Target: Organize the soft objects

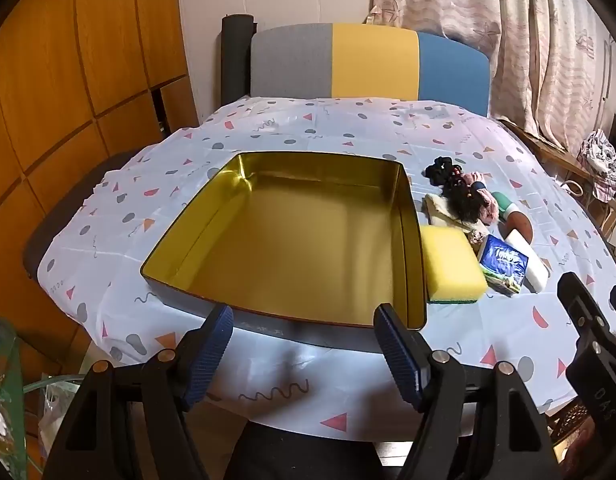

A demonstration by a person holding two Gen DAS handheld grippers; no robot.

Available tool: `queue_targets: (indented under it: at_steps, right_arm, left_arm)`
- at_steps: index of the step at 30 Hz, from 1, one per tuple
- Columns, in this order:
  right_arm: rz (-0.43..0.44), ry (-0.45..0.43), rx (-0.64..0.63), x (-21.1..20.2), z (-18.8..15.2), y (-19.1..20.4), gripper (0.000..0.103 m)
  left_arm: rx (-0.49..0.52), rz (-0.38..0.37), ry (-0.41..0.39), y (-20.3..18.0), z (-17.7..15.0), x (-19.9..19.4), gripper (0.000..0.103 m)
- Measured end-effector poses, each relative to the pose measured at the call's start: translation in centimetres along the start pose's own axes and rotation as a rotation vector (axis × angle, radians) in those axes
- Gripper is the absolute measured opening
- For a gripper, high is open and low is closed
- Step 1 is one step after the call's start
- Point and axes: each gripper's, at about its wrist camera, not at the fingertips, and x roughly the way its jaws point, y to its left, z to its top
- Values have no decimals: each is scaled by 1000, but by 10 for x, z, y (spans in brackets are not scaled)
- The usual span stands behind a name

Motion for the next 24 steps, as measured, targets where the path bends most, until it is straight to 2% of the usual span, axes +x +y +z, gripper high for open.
queue_targets:
  at_steps: [8,9,24]
  right_arm:
    - [-1,7,5,0,0,2,103]
    - [-1,6,8,4,-1,-4,103]
    - [5,32,2,9,-4,-2,103]
  left_arm:
    - [11,-1,-15,-6,-2,-5,74]
    - [3,-12,9,-1,-4,2,74]
    - [6,-9,15,-1,-5,5,74]
